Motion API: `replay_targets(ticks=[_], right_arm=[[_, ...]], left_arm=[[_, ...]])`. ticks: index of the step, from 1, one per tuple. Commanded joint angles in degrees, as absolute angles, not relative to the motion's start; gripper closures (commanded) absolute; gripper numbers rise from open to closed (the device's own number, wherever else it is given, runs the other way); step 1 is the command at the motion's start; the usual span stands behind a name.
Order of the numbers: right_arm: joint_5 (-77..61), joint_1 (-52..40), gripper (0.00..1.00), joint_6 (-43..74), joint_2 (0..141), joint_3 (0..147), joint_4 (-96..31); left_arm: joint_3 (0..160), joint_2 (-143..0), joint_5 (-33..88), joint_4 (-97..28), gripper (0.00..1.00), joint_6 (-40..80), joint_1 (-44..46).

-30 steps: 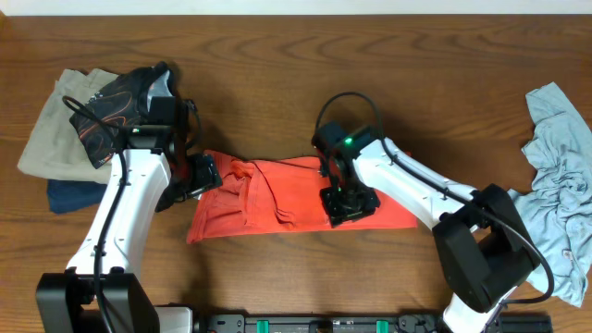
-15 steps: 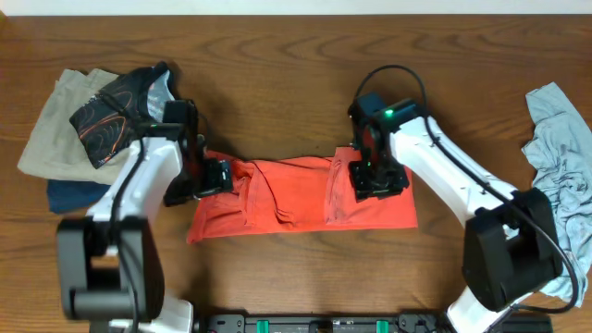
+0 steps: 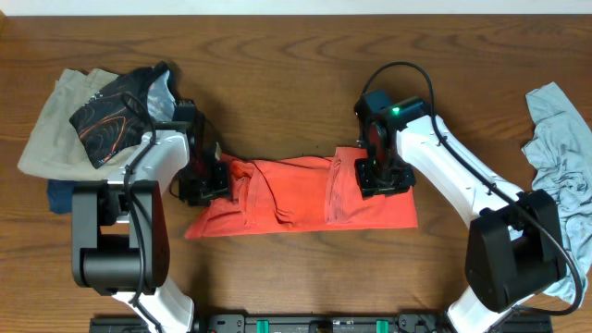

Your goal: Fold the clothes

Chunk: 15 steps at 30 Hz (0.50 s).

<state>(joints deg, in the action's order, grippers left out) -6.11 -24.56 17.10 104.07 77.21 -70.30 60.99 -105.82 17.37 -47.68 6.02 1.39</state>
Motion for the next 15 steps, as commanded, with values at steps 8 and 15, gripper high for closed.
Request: replay_targets(ticks=[8, 15], right_arm=[[2.0, -17.8, 0.56, 16.2, 103.1, 78.4, -71.6], [4.5, -10.5, 0.53, 14.8, 103.1, 78.4, -72.5]], left_arm=[[62.8, -107.7, 20.6, -51.0, 0.94, 5.4, 0.8], [72.6, -103.8, 7.6, -60.9, 0.94, 9.8, -4.9]])
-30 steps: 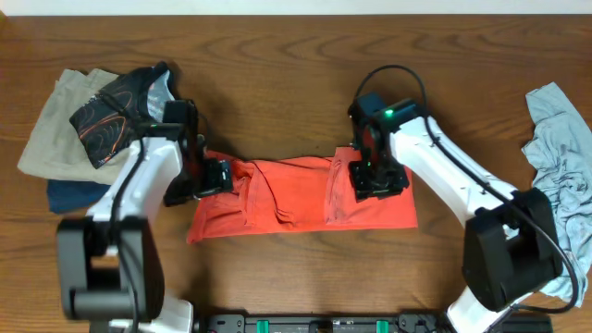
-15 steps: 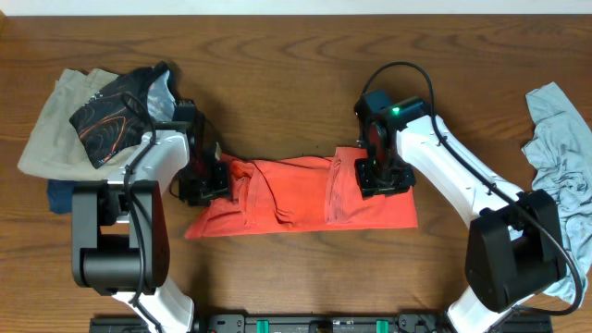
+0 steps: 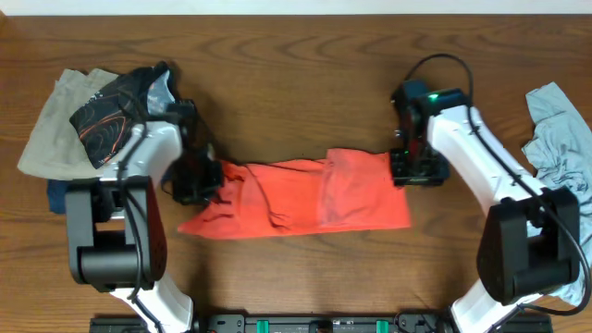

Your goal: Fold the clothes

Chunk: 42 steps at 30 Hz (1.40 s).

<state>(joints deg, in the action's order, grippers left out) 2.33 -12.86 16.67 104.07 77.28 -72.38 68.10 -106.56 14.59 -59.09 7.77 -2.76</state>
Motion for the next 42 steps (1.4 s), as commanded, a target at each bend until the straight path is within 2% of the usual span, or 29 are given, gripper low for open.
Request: replay_targets(ticks=[1, 6, 12, 17, 25, 35, 39, 42], right_arm=[[4.5, -9.7, 0.53, 14.4, 103.1, 78.4, -72.5], [4.5, -6.4, 0.50, 13.5, 103.1, 78.4, -72.5], [4.5, -5.0, 0.50, 12.7, 103.1, 78.4, -72.5], [4.5, -5.0, 0.50, 12.7, 103.1, 78.3, -72.6], [4.3, -5.0, 0.50, 12.5, 103.1, 78.3, -72.7], [2.9, -5.0, 0.50, 11.7, 103.1, 78.3, -73.0], [1.7, -5.1, 0.50, 11.4, 103.1, 78.3, -72.9], [1.2, -5.0, 0.49, 11.2, 103.1, 78.3, -72.9]], left_arm=[[73.8, -103.2, 7.1, -62.0, 0.94, 10.5, -5.3], [79.6, -99.8, 7.0, -68.4, 0.94, 12.4, -4.3], [82.7, -96.5, 14.2, -71.2, 0.94, 13.3, 5.8], [82.7, -96.4, 16.6, -67.2, 0.94, 18.8, 17.8], [82.6, -99.2, 16.5, -54.0, 0.94, 26.2, 35.1], [82.6, -103.4, 16.5, -46.6, 0.93, 30.3, 41.5], [82.6, -103.5, 16.5, -44.7, 0.83, 30.3, 42.3], [82.6, -103.5, 16.5, -43.7, 0.66, 30.6, 43.3]])
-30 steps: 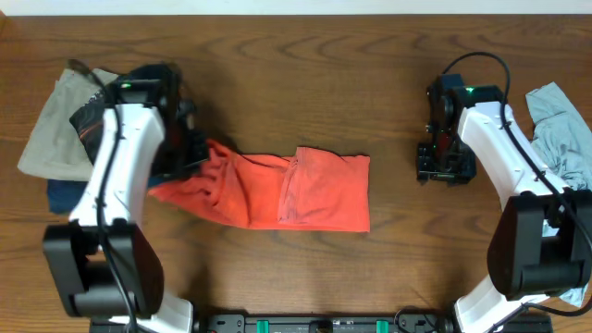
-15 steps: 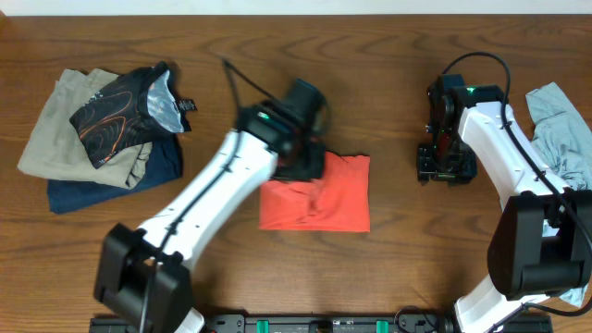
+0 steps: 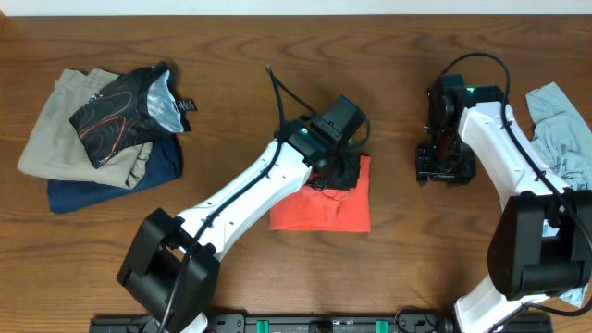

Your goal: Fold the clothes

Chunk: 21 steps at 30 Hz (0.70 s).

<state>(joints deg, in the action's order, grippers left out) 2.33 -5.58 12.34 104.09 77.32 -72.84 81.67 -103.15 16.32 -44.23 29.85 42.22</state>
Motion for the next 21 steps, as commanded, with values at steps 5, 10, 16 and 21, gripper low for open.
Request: replay_targets(ticks=[5, 10, 16, 21], right_arm=[[0.7, -5.0, 0.44, 11.0, 103.1, 78.3, -72.9], [-9.5, -5.2, 0.44, 3.0, 103.1, 78.3, -71.3], [-33.7, -5.3, 0.43, -10.9, 103.0, 78.7, -68.1], [-54.7, -6.7, 0.37, -15.5, 103.0, 79.1, -63.6]], left_arm=[[82.7, -103.4, 20.7, -40.2, 0.51, 29.4, 45.4], [82.9, -99.7, 21.5, -41.3, 0.51, 22.5, 41.9], [82.9, -91.5, 17.3, -51.3, 0.50, 21.0, 28.5], [82.8, -88.6, 17.4, -57.0, 0.46, 21.1, 14.9]])
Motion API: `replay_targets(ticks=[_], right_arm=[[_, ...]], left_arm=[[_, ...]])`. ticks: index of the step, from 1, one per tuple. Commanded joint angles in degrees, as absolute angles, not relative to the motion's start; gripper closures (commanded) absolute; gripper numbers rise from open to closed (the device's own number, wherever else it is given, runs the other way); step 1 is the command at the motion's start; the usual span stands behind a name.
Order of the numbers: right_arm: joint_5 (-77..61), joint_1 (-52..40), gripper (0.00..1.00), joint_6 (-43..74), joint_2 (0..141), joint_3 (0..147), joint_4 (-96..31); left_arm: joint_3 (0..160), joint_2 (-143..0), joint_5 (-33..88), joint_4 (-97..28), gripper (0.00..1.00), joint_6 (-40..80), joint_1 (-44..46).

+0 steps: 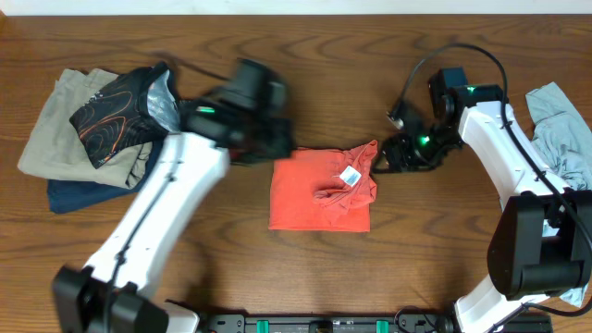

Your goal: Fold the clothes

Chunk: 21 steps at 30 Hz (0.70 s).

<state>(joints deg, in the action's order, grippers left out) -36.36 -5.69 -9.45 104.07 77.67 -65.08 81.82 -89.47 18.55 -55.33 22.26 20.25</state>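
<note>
The orange garment (314, 199) lies folded into a rough square at mid table. A white label (350, 176) shows on its rumpled upper right part, and its top right corner peaks upward. My left gripper (268, 141) is blurred by motion just off the garment's upper left corner, open and holding nothing. My right gripper (388, 162) sits low at the garment's upper right corner, and I cannot make out how its fingers stand.
A stack of folded clothes (88, 129) with a black patterned top lies at the far left. A crumpled grey-blue garment (560, 153) hangs over the table's right edge. Bare wood table (305, 55) surrounds the orange garment.
My left gripper has let go of the orange garment and moved off to its upper left. The right gripper has moved left, up to the garment's upper right corner. A white label now shows.
Both grippers first held the ends of the orange garment, spread wide across the table. Then the right end was pulled further right. Later the left arm had carried its end over to the right, halving the garment, with the right gripper off it. Now the left has withdrawn.
</note>
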Motion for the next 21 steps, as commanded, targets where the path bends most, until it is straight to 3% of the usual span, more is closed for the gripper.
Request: replay_targets(ticks=[1, 11, 18, 21], right_arm=[[-55.2, -7.4, 0.36, -15.2, 103.0, 79.1, -62.8], [-40.7, -23.0, 0.31, -7.3, 104.8, 79.0, -58.0], [-24.3, -26.6, 0.31, -7.3, 105.9, 78.8, -67.9], [-15.8, -26.2, 0.23, -7.3, 105.9, 77.8, -72.7]], left_arm=[[82.8, -88.6, 17.4, -57.8, 0.45, 21.2, 12.5], [82.5, -88.7, 17.5, -60.3, 0.40, 21.2, 1.7], [82.0, -88.7, 17.5, -61.1, 0.40, 21.2, 1.7], [82.0, -88.7, 17.5, -61.5, 0.40, 21.2, 1.7]])
